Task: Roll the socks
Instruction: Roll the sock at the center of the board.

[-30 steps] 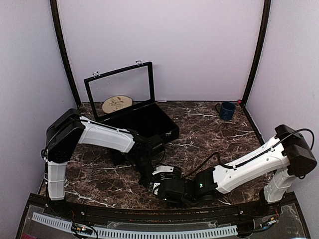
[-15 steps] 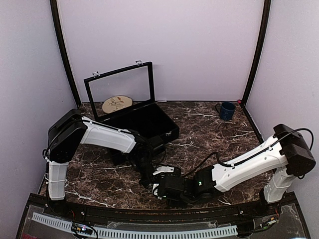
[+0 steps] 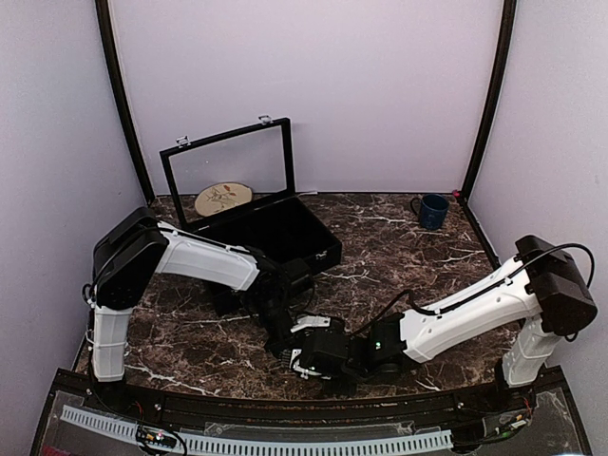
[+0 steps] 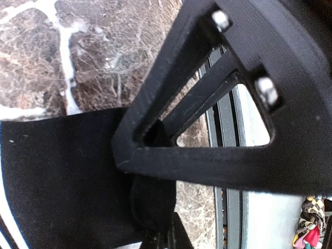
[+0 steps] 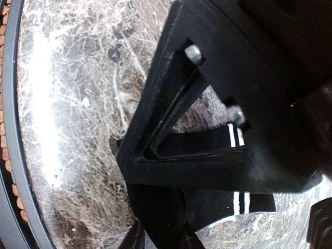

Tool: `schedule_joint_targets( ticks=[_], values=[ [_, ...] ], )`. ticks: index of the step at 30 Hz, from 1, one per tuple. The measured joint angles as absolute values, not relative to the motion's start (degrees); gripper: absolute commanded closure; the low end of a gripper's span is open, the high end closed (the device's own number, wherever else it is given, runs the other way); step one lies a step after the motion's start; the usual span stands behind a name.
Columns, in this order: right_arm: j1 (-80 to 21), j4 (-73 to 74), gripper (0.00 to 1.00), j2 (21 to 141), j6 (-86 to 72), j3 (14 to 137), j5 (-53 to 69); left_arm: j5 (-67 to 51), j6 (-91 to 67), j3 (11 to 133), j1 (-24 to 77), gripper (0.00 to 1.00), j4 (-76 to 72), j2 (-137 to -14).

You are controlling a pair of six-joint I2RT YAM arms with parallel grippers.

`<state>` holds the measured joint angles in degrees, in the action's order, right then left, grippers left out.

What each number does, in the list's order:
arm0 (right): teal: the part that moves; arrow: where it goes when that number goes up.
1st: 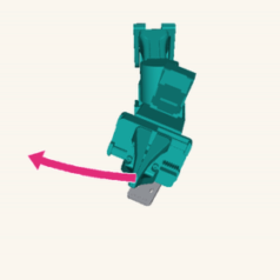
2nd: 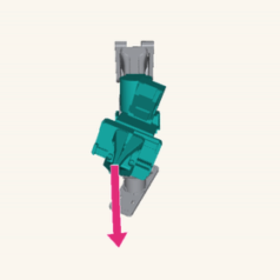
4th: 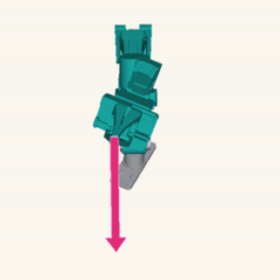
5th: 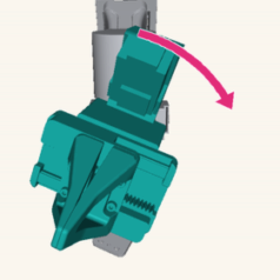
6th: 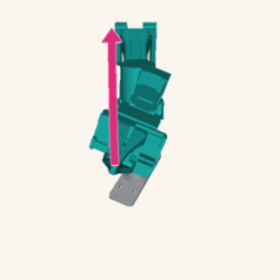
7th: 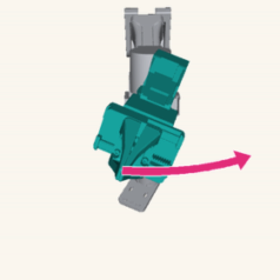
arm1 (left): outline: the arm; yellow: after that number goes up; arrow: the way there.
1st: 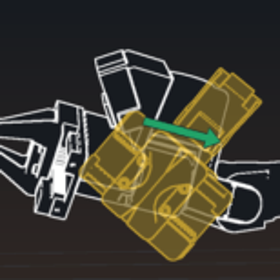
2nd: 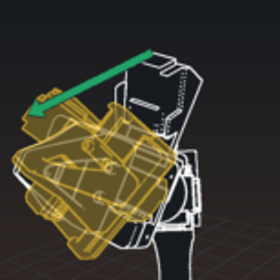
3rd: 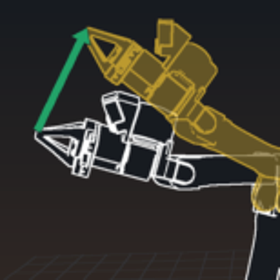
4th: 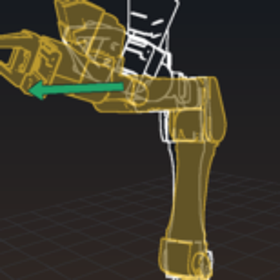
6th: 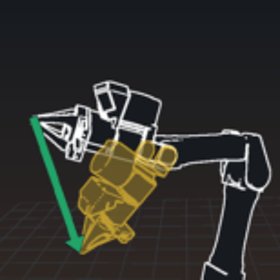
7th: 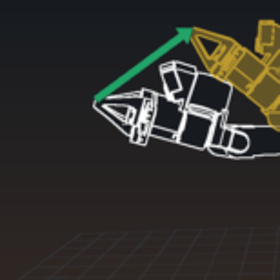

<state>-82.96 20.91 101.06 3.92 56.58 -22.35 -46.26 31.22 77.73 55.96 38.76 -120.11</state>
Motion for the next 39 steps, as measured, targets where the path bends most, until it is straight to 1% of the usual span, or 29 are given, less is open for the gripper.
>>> schedule_joint_targets(
  ticks=[4,8,13,22,30,39],
  values=[
    [-82.3,20.8,0.88,101.1,3.8,56.6,-20.9,-46.0,30.7,77.8,55.6,0.84,38.7,-120.1],
    [-81.7,20.9,0.9,101.3,3.6,56.6,-19.1,-45.4,30.0,77.8,55.4,0.77,38.5,-120.1],
    [-80.4,21.1,0.91,101.4,3.1,56.9,-16.1,-45.2,29.0,78.0,54.7,0.72,38.5,-120.1],
    [-77.6,22.0,0.94,101.4,2.5,58.0,-10.4,-43.8,26.8,77.0,53.8,0.7,37.1,-119.0],
    [-75.9,21.9,1.0,101.4,2.2,58.5,-6.9,-41.1,24.8,74.9,52.8,0.69,34.8,-116.9],
    [-74.9,21.9,1.0,101.4,1.3,58.7,-4.4,-39.0,23.6,72.5,52.2,0.69,32.7,-114.9]
  ],
)
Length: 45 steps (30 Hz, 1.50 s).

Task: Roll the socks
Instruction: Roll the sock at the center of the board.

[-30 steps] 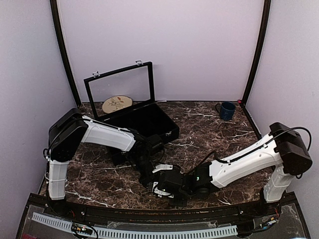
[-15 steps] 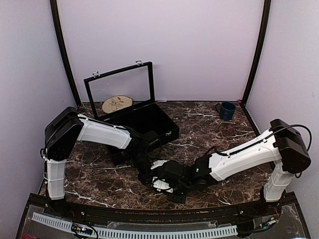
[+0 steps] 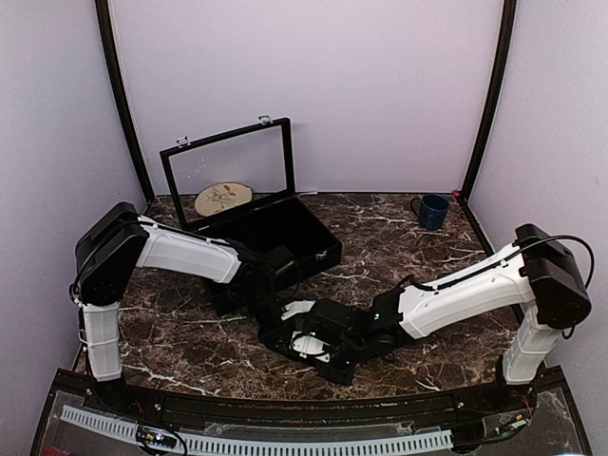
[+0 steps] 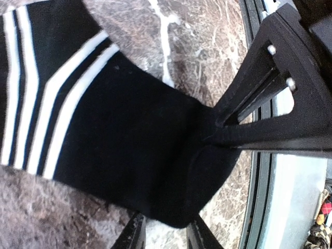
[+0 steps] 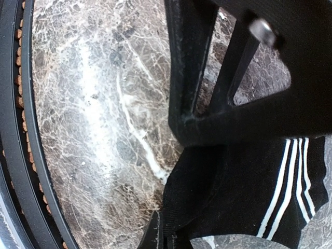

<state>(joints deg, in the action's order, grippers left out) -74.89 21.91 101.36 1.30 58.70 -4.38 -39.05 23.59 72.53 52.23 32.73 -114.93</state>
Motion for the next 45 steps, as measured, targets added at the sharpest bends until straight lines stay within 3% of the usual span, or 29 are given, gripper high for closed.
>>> schedule_joint_targets(
  ticks=[17,35,45],
  values=[
    [-68.4,21.7,1.0,101.4,-2.2,58.8,4.8,-33.5,19.2,64.7,51.5,0.69,24.4,-109.1],
    [-67.8,20.0,1.0,101.0,-3.8,58.8,4.1,-30.9,12.4,57.9,50.6,0.67,13.4,-105.8],
    [-66.9,18.2,1.0,100.6,-5.0,58.1,6.3,-22.9,8.8,54.5,50.5,0.61,7.3,-103.0]
  ],
)
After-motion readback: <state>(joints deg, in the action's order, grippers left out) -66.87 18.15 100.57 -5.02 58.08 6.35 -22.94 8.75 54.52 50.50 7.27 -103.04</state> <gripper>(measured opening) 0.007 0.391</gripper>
